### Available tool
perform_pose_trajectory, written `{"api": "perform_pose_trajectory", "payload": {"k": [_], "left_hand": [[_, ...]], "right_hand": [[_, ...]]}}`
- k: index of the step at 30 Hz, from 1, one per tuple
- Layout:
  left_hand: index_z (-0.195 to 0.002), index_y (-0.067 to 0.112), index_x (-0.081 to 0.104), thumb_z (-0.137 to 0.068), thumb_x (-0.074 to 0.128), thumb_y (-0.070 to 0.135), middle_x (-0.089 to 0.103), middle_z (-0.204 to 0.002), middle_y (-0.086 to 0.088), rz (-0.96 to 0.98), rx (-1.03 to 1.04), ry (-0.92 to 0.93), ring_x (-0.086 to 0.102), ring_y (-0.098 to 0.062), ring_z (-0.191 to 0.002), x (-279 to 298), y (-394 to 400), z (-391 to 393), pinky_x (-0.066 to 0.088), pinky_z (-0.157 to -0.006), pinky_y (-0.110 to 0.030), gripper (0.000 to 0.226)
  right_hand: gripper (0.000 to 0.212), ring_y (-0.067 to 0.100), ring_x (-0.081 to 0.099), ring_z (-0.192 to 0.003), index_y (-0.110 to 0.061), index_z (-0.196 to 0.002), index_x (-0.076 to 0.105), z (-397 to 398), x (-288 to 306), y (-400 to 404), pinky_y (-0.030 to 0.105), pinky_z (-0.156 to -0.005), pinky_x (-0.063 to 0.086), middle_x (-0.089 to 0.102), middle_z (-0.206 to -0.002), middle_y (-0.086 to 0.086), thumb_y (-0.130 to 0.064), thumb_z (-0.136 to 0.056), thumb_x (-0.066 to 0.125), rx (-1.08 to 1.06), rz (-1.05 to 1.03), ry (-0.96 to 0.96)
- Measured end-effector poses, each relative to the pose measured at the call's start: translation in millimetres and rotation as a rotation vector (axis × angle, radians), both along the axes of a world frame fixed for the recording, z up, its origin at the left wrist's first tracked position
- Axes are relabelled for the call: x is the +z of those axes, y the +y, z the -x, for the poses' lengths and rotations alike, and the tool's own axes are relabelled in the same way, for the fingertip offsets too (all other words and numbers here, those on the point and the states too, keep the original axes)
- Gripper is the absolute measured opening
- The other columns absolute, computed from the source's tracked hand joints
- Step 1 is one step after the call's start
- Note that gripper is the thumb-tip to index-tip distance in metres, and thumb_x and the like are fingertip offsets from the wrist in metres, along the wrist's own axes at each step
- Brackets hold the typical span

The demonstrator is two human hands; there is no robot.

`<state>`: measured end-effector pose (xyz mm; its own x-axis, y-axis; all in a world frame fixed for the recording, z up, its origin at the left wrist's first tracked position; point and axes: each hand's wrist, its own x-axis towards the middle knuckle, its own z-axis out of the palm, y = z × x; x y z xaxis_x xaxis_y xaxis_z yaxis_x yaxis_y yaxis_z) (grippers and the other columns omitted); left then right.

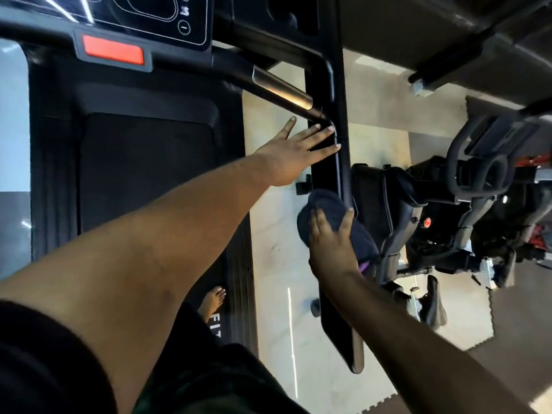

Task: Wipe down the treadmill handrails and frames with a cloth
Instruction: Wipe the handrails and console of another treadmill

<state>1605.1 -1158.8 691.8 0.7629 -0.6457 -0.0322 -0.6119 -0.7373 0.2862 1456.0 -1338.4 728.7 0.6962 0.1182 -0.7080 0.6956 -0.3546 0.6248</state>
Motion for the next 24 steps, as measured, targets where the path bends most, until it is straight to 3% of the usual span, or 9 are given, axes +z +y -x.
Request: {"api": "perform_pose_trajectory", "payload": {"k": [2,4,7,9,11,16,24], "left_hand": [[-0.160,0.033,-0.019,-0.090,0.054,-0.007,-0.024,-0.170,-0.007,0.004,0.011,0.015,-0.013,-0.025,-0.159,-1,-3,6,-0.001,-0.125,-0.063,0.109],[-0.161,0.031,-0.019,-0.092,0.055,-0.004,-0.023,-0.170,-0.007,0.008,0.013,0.017,-0.012,-0.025,-0.159,1,-7,13,-0.001,-0.125,-0.064,0.107],[-0.162,0.030,-0.016,-0.091,0.054,-0.006,-0.023,-0.170,-0.007,0.002,0.040,0.046,-0.014,-0.025,-0.159,5,-13,20,-0.002,-0.125,-0.063,0.106],[-0.163,0.030,-0.013,-0.092,0.055,-0.004,-0.023,-0.170,-0.006,-0.007,0.064,0.052,-0.013,-0.024,-0.159,8,-16,26,-0.003,-0.125,-0.063,0.104],[-0.163,0.031,-0.012,-0.093,0.055,-0.002,-0.022,-0.171,-0.006,-0.013,0.065,0.038,-0.013,-0.024,-0.159,9,-20,33,-0.003,-0.125,-0.063,0.102],[-0.163,0.031,-0.011,-0.094,0.057,0.000,-0.021,-0.171,-0.006,-0.017,0.051,0.004,-0.013,-0.025,-0.159,10,-33,54,-0.004,-0.124,-0.065,0.102],[-0.164,0.033,-0.007,-0.091,0.052,-0.007,-0.021,-0.171,-0.003,-0.075,0.169,0.058,-0.014,-0.022,-0.159,22,-57,106,-0.004,-0.123,-0.067,0.102]], "right_hand": [[0.064,0.027,-0.002,-0.159,-0.014,-0.162,0.027,36,10,-20,0.089,-0.100,-0.010,0.007,-0.172,0.014,-0.032,-0.102,0.043,-0.109,-0.117,0.041],[0.074,0.021,-0.002,-0.159,-0.019,-0.163,0.022,38,20,-29,0.085,-0.106,-0.002,0.001,-0.173,0.005,-0.034,-0.096,0.049,-0.251,-0.305,-0.047],[0.089,0.028,-0.014,-0.158,-0.028,-0.165,0.007,-3,21,-27,0.080,-0.108,0.025,-0.018,-0.171,-0.004,-0.042,-0.092,0.055,-0.377,-0.649,-0.254],[0.093,0.030,-0.014,-0.158,-0.035,-0.164,0.004,-22,16,-25,0.069,-0.101,0.046,-0.022,-0.170,-0.007,-0.035,-0.090,0.061,-0.473,-0.837,-0.283],[0.098,0.029,-0.012,-0.158,-0.038,-0.163,0.003,-10,13,-30,0.063,-0.096,0.053,-0.021,-0.170,-0.008,-0.030,-0.088,0.065,-0.538,-0.925,-0.315],[0.103,0.028,-0.010,-0.159,-0.040,-0.162,0.000,76,16,-63,0.060,-0.098,0.052,-0.021,-0.170,-0.007,-0.031,-0.088,0.071,-0.655,-0.928,-0.304],[0.094,0.029,-0.005,-0.159,-0.042,-0.162,-0.004,49,10,-58,0.065,-0.117,0.027,-0.011,-0.172,-0.002,-0.038,-0.093,0.060,-0.628,-1.039,-0.312]]}}
